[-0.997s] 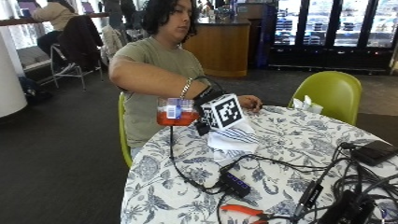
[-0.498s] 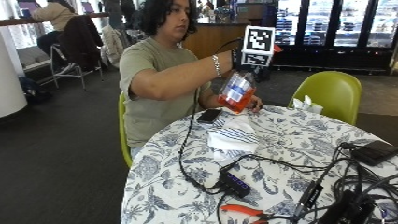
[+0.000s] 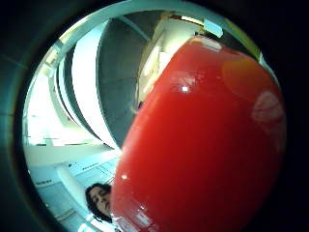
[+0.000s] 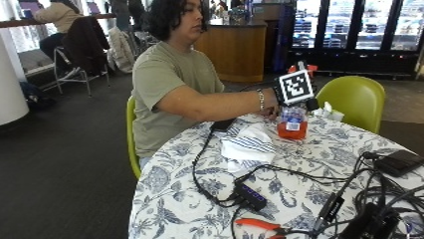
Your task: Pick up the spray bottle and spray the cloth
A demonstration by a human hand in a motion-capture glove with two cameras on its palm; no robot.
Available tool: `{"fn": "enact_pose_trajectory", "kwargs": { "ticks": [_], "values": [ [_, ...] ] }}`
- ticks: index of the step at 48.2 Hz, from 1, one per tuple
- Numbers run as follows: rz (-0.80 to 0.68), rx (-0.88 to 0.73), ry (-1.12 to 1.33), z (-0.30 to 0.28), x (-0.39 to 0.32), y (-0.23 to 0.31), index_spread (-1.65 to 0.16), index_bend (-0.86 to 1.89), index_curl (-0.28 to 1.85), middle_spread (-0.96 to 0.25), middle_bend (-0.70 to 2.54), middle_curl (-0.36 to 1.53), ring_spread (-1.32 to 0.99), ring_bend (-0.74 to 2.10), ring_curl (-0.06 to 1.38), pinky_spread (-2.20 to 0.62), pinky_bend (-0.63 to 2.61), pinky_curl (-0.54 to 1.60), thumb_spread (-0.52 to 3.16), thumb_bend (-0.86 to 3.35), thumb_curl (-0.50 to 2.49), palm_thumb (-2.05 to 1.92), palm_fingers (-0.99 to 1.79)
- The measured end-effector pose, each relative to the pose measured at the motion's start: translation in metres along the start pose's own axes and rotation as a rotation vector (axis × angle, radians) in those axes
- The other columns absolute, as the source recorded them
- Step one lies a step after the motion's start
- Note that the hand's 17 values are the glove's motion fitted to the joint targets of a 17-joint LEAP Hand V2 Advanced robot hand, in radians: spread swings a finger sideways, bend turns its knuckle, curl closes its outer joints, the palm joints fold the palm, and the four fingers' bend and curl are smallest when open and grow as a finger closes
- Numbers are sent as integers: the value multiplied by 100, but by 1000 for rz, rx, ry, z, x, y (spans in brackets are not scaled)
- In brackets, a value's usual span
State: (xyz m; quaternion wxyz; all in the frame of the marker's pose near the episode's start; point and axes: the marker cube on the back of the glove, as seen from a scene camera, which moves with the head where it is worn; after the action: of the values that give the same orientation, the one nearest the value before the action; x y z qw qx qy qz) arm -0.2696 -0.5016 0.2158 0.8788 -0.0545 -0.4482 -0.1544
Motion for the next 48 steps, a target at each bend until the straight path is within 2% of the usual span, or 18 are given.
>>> {"fn": "enact_pose_trajectory", "kwargs": {
  "ticks": [3, 9, 12, 17, 22, 29, 32, 36, 37, 39, 44, 48],
  "values": [
    [-28, -34, -79, 2, -3, 6, -25, 28, 64, -15, 58, 56, -15, 63, 47, -22, 44, 42, 47, -2, 84, 98, 134],
    [-44, 110, 21, 0, 17, -10, -25, 28, 64, -15, 58, 56, -15, 64, 48, -22, 44, 42, 46, -3, 85, 98, 134],
    [-42, 87, -11, 0, 19, -5, -25, 28, 64, -16, 58, 56, -15, 64, 48, -23, 44, 42, 45, -3, 85, 97, 134],
    [-15, 186, -74, -13, 26, -12, -26, 29, 64, -16, 58, 56, -16, 64, 48, -24, 43, 42, 44, -3, 86, 97, 134],
    [24, 110, -42, -10, 33, 0, -26, 30, 64, -16, 58, 56, -16, 64, 48, -24, 42, 42, 42, -3, 86, 96, 135],
    [136, 110, -65, -10, 33, 8, -26, 27, 64, -14, 59, 56, -14, 63, 47, -23, 43, 41, 45, -3, 86, 95, 130],
    [194, 146, -26, -15, 46, 14, -25, 19, 62, -11, 60, 56, -12, 59, 46, -18, 42, 41, 54, -5, 83, 90, 119],
    [237, 95, -24, -22, 55, 42, -25, 16, 59, -8, 53, 53, -10, 50, 44, -7, 31, 40, 76, -7, 76, 78, 90],
    [241, 79, -47, -25, 52, 50, -26, 13, 58, -6, 42, 50, -8, 45, 43, -1, 32, 40, 79, -10, 72, 71, 66],
    [238, 63, -75, -32, 46, 66, -27, 11, 58, -3, 38, 49, -6, 44, 44, 5, 34, 42, 83, -9, 69, 66, 52],
    [194, 40, 67, -55, 46, 104, -31, 9, 48, 1, 29, 44, -4, 38, 39, 14, 35, 39, 91, -6, 61, 60, 43],
    [141, -104, 213, -73, 40, 147, -34, 11, 44, 2, 25, 41, -4, 36, 36, 18, 33, 36, 94, -4, 57, 58, 38]
  ]
}}
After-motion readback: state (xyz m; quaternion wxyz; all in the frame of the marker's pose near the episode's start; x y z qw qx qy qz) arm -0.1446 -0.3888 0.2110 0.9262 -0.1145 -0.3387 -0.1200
